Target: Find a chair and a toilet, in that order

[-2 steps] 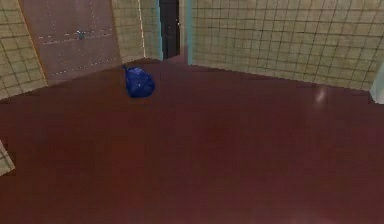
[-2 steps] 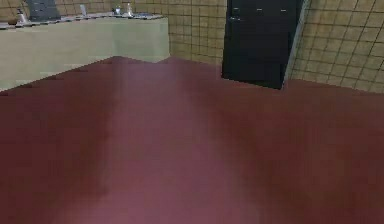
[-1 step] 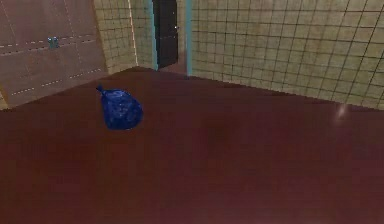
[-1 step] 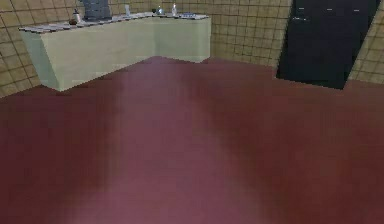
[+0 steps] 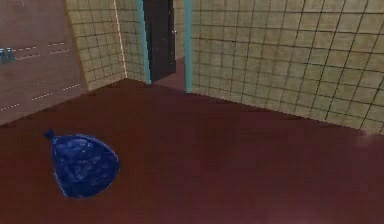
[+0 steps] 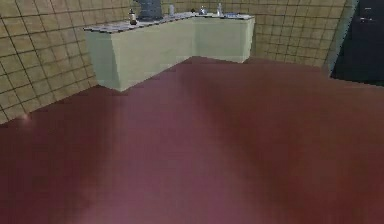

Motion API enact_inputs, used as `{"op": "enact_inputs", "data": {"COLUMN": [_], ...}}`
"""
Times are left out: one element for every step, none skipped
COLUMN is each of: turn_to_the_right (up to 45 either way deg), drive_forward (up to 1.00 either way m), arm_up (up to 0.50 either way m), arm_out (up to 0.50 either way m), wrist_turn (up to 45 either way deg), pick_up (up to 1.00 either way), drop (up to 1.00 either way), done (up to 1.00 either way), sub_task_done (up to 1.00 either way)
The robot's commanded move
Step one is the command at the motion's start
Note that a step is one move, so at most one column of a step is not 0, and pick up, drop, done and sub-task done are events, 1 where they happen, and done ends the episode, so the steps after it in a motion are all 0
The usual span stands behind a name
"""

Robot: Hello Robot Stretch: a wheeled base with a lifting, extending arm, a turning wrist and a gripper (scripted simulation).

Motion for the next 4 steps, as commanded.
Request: {"op": "enact_inputs", "data": {"turn_to_the_right": [0.0,-6.0,0.0,-3.0], "drive_forward": [1.0,0.0,0.25,0.0], "arm_up": [0.0,0.0,0.0,0.0], "arm_out": [0.0,0.0,0.0,0.0], "wrist_turn": [0.0,0.0,0.0,0.0], "pick_up": [0.0,0.0,0.0,0.0], "drop": [0.0,0.0,0.0,0.0], "done": [0.0,0.0,0.0,0.0], "sub_task_done": [0.0,0.0,0.0,0.0]}}
